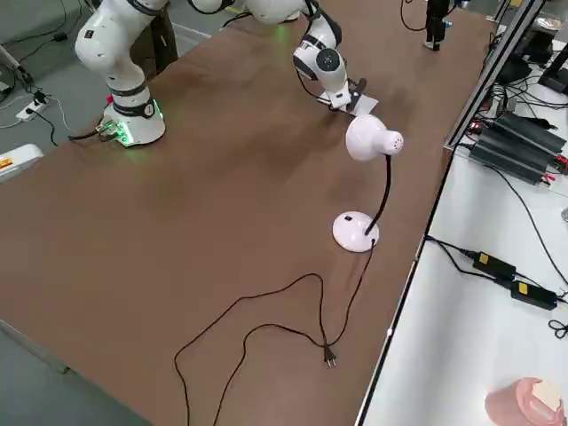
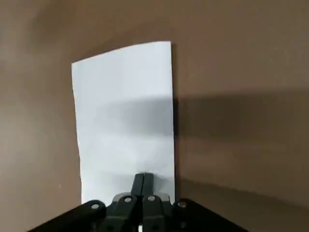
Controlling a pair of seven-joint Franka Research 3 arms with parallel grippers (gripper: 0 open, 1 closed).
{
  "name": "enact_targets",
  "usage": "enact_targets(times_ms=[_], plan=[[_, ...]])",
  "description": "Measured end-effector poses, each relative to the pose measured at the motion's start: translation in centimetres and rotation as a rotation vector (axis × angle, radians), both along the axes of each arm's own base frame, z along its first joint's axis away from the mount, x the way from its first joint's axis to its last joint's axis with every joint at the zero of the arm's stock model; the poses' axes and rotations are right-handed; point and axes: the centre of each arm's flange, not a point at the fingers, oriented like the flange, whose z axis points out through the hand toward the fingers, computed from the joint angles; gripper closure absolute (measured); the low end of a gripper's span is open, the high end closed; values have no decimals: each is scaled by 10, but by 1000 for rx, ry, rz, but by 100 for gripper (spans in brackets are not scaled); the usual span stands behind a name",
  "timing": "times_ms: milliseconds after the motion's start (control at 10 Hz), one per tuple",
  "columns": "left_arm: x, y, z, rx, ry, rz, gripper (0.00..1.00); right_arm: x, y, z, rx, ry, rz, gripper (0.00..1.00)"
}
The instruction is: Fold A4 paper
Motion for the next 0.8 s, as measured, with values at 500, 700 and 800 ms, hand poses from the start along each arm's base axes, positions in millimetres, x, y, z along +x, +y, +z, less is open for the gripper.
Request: enact_targets(times_ms=[500,700,800], plan=[[14,93,36,18,-30,-224,0,20,3,-3,19,-29,-9,97],[8,148,43,38,-21,-332,0,33,1,-10,22,-48,-14,97],[2,174,48,53,-16,-379,0,40,0,-12,25,-56,-19,97]])
